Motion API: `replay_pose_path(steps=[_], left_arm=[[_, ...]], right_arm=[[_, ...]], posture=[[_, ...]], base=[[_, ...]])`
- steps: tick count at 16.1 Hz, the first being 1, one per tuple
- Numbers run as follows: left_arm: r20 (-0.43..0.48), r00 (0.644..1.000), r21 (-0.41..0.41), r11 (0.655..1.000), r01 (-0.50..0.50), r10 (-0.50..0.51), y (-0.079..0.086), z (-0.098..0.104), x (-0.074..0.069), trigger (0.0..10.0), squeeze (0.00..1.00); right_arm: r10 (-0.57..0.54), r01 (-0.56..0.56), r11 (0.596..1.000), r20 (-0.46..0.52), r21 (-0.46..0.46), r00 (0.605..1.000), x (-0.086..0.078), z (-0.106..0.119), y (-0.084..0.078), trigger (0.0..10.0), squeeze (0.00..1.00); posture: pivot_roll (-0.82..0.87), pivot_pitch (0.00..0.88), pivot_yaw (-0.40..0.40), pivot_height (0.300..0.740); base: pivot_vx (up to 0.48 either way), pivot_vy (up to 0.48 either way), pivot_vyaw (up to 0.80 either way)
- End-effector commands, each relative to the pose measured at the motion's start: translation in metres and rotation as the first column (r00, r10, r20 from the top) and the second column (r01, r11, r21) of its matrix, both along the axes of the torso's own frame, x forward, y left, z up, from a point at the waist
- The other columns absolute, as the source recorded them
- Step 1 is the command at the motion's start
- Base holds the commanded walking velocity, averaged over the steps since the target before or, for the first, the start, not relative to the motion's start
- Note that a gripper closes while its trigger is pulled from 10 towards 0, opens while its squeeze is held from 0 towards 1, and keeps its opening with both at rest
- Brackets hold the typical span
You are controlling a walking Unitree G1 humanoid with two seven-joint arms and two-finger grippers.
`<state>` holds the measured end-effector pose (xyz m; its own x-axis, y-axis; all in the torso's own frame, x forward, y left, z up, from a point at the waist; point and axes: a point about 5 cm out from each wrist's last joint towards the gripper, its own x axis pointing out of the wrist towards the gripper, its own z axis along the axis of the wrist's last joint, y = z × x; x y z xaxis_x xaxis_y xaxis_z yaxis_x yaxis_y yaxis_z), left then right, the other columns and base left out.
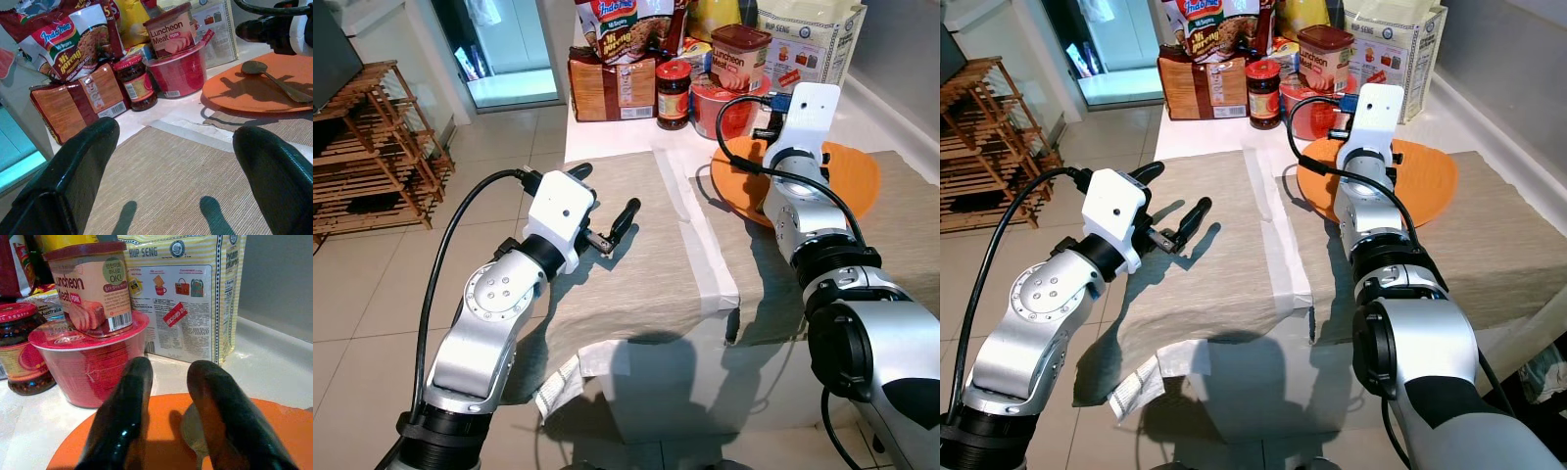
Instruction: Setting the table
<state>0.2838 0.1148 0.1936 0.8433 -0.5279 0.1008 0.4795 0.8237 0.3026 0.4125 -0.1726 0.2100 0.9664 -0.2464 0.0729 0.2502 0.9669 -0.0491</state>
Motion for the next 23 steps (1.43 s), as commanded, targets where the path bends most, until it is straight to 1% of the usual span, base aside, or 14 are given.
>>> replay_pose_path(steps=[1, 3, 4, 5, 7, 9, 12, 14, 17, 19, 20, 21, 22, 23], left_arm=[[0.013, 1.0, 0.017, 1.0, -0.005, 0.005, 0.0, 0.002, 0.002, 10.0, 0.0], [0.014, 1.0, -0.022, 1.0, 0.014, -0.014, -0.002, 0.004, -0.001, 10.0, 0.0], [0.006, 0.997, -0.061, 0.996, 0.071, -0.071, -0.008, 0.008, -0.006, 10.0, 0.0], [0.005, 0.996, -0.068, 0.993, 0.092, -0.092, -0.009, 0.009, -0.008, 10.0, 0.0], [-0.009, 0.989, -0.058, 0.987, 0.147, -0.148, -0.011, 0.009, -0.013, 10.0, 0.0], [-0.028, 0.979, -0.044, 0.979, 0.199, -0.201, -0.008, 0.012, -0.019, 10.0, 0.0], [-0.052, 0.972, -0.026, 0.973, 0.23, -0.231, -0.004, 0.012, -0.024, 10.0, 0.0], [-0.09, 0.959, -0.059, 0.963, 0.264, -0.268, -0.007, 0.011, -0.028, 10.0, 0.0], [-0.113, 0.948, -0.055, 0.954, 0.294, -0.298, -0.01, 0.01, -0.033, 10.0, 0.0], [-0.103, 0.951, -0.043, 0.957, 0.287, -0.29, -0.008, 0.014, -0.033, 10.0, 0.0], [-0.103, 0.952, -0.04, 0.957, 0.286, -0.288, -0.008, 0.015, -0.033, 10.0, 0.0], [-0.104, 0.952, -0.04, 0.958, 0.285, -0.288, -0.008, 0.015, -0.033, 10.0, 0.0], [-0.104, 0.952, -0.041, 0.958, 0.284, -0.286, -0.009, 0.015, -0.033, 10.0, 0.0], [-0.102, 0.953, -0.043, 0.958, 0.282, -0.285, -0.009, 0.016, -0.033, 10.0, 0.0]], right_arm=[[0.017, -0.017, 1.0, 0.016, -0.008, 1.0, 0.003, 0.01, 0.006, 10.0, 1.0], [0.019, -0.019, 1.0, 0.01, -0.008, 1.0, 0.003, 0.008, 0.007, 10.0, 1.0], [0.022, -0.022, 1.0, 0.006, -0.009, 1.0, 0.002, 0.006, 0.007, 10.0, 1.0], [0.023, -0.023, 1.0, 0.004, -0.01, 1.0, 0.002, 0.006, 0.007, 10.0, 1.0], [0.024, -0.024, 1.0, 0.001, -0.011, 1.0, 0.002, 0.005, 0.007, 10.0, 1.0], [0.026, -0.026, 1.0, -0.004, -0.012, 1.0, 0.002, 0.002, 0.007, 10.0, 1.0], [0.029, -0.029, 0.999, -0.013, -0.014, 0.999, 0.001, 0.0, 0.007, 10.0, 1.0], [0.019, -0.019, 1.0, -0.034, -0.01, 0.999, 0.0, -0.006, 0.003, 10.0, 1.0], [0.012, -0.012, 1.0, -0.069, 0.014, 0.998, -0.001, -0.013, 0.0, 10.0, 1.0], [0.003, 0.006, 0.997, -0.111, 0.083, 0.994, -0.002, -0.022, -0.002, 10.0, 1.0], [-0.015, 0.03, 0.993, -0.13, 0.116, 0.991, -0.002, -0.023, -0.004, 10.0, 0.8], [-0.026, 0.049, 0.986, -0.144, 0.159, 0.989, -0.002, -0.024, -0.006, 10.0, 0.1], [-0.029, 0.06, 0.981, -0.16, 0.186, 0.987, -0.002, -0.026, -0.007, 10.0, 0.0], [-0.034, 0.07, 0.978, -0.18, 0.196, 0.983, -0.003, -0.029, -0.008, 10.0, 0.0]], posture=[[0.0, 0.0, 0.104, 0.736], [0.0, 0.0, 0.102, 0.736], [0.0, 0.0, 0.102, 0.736], [0.0, 0.0, 0.102, 0.736], [0.0, 0.0, 0.103, 0.736], [0.01, 0.0, 0.105, 0.736], [0.01, 0.0, 0.107, 0.736], [0.02, 0.0, 0.105, 0.736], [0.02, 0.0, 0.103, 0.736], [0.03, 0.0, 0.103, 0.736], [0.03, 0.0, 0.103, 0.736], [0.03, 0.0, 0.103, 0.736], [0.03, 0.0, 0.103, 0.736], [0.03, 0.0, 0.102, 0.736]], base=[[0.0, 0.0, 0.0], [0.0, 0.0, 0.0], [0.0, 0.0, 0.0], [0.0, 0.0, 0.0], [0.0, 0.0, 0.0], [0.0, 0.0, 0.0], [0.0, 0.0, 0.0], [0.0, 0.0, 0.0], [0.0, 0.0, 0.0], [0.0, 0.0, 0.0], [0.0, 0.0, 0.0], [0.0, 0.0, 0.0], [0.0, 0.0, 0.0], [0.0, 0.0, 0.0]])
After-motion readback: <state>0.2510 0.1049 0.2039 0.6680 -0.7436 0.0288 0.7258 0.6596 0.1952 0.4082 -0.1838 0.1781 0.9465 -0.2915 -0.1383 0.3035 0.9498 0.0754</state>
